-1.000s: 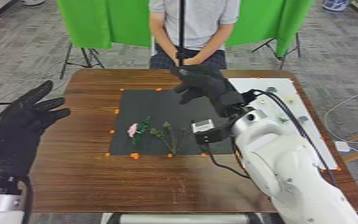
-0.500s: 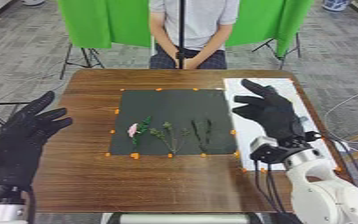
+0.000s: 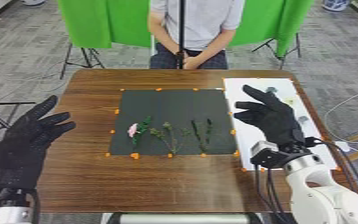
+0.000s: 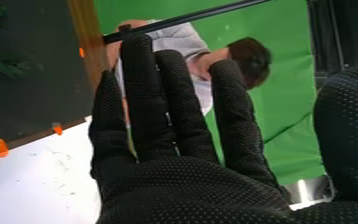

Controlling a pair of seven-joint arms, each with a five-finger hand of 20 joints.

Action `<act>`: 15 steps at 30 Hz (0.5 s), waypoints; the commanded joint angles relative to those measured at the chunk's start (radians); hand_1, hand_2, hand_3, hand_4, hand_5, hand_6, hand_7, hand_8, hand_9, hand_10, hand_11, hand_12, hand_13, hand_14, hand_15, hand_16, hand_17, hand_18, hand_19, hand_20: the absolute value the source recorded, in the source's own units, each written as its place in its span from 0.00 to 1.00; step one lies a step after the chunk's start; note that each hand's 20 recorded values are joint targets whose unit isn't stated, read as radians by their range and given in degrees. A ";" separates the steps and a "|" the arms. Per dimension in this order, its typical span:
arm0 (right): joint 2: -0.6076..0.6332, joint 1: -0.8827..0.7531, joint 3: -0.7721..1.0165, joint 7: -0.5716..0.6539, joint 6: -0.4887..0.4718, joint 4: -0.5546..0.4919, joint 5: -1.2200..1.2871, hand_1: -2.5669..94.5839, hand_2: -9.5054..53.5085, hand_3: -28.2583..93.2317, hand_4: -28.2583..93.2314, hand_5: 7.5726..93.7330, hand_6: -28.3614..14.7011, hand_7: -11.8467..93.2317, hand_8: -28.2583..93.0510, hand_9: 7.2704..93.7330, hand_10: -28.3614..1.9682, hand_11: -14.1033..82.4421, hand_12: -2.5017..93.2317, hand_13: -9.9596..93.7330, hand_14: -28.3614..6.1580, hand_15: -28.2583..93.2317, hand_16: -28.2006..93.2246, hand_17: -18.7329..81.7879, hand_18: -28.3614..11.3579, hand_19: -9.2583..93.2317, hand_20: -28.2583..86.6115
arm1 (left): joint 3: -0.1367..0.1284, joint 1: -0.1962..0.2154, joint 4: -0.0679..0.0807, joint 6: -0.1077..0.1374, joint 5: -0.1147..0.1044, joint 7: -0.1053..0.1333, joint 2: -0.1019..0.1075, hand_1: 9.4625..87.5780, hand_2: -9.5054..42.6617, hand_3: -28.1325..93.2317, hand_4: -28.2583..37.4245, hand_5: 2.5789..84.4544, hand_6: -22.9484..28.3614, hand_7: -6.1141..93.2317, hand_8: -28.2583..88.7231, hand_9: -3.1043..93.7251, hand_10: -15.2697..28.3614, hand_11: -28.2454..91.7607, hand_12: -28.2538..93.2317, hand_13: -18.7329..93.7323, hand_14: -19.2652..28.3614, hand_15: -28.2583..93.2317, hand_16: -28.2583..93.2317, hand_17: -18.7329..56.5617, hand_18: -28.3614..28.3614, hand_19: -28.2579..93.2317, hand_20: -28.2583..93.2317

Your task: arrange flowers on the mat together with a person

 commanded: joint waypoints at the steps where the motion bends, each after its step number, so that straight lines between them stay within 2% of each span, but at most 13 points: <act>1: -0.010 -0.018 0.012 -0.014 0.001 -0.007 0.002 0.24 0.19 0.81 0.01 0.46 0.64 0.23 0.15 0.50 0.31 0.34 0.19 0.51 0.28 0.67 0.31 0.25 0.17 0.62 0.39 | 0.001 0.024 -0.001 0.027 -0.017 0.016 0.012 0.07 0.29 0.85 0.00 0.38 0.57 0.22 0.15 0.41 0.81 0.45 0.33 0.40 1.00 0.68 0.15 0.14 0.94 0.66 0.35; 3: -0.010 -0.022 0.014 -0.013 0.003 -0.010 0.004 0.24 0.19 0.81 0.01 0.46 0.64 0.23 0.15 0.50 0.31 0.34 0.19 0.51 0.28 0.67 0.31 0.25 0.17 0.62 0.39 | 0.001 0.020 -0.001 0.023 -0.013 0.008 0.012 0.07 0.29 0.85 0.00 0.38 0.57 0.22 0.15 0.41 0.81 0.45 0.33 0.40 1.00 0.68 0.15 0.14 0.94 0.66 0.35; 5: -0.010 -0.018 0.011 -0.011 0.003 -0.008 0.003 0.24 0.19 0.81 0.01 0.46 0.64 0.23 0.15 0.50 0.31 0.34 0.19 0.51 0.28 0.67 0.31 0.25 0.17 0.62 0.39 | 0.003 0.021 0.000 0.026 -0.017 0.013 0.016 0.07 0.29 0.85 0.00 0.38 0.57 0.22 0.15 0.41 0.81 0.45 0.33 0.40 1.00 0.68 0.15 0.14 0.94 0.66 0.35; 9: -0.007 -0.017 0.010 -0.012 0.007 -0.007 0.006 0.24 0.19 0.81 0.01 0.46 0.65 0.23 0.15 0.50 0.32 0.34 0.19 0.51 0.28 0.67 0.31 0.25 0.17 0.62 0.39 | 0.004 0.013 0.000 0.025 -0.013 0.001 0.008 0.08 0.29 0.85 0.00 0.38 0.57 0.22 0.15 0.41 0.81 0.45 0.33 0.40 1.00 0.68 0.15 0.14 0.94 0.66 0.35; 15: -0.006 -0.013 0.008 -0.008 0.008 -0.007 0.007 0.24 0.19 0.81 0.01 0.46 0.64 0.23 0.15 0.50 0.31 0.34 0.19 0.51 0.28 0.67 0.31 0.25 0.17 0.62 0.39 | 0.004 0.016 -0.001 0.030 -0.017 0.006 0.018 0.08 0.29 0.85 0.00 0.38 0.57 0.22 0.15 0.41 0.81 0.45 0.33 0.40 1.00 0.68 0.15 0.14 0.94 0.66 0.36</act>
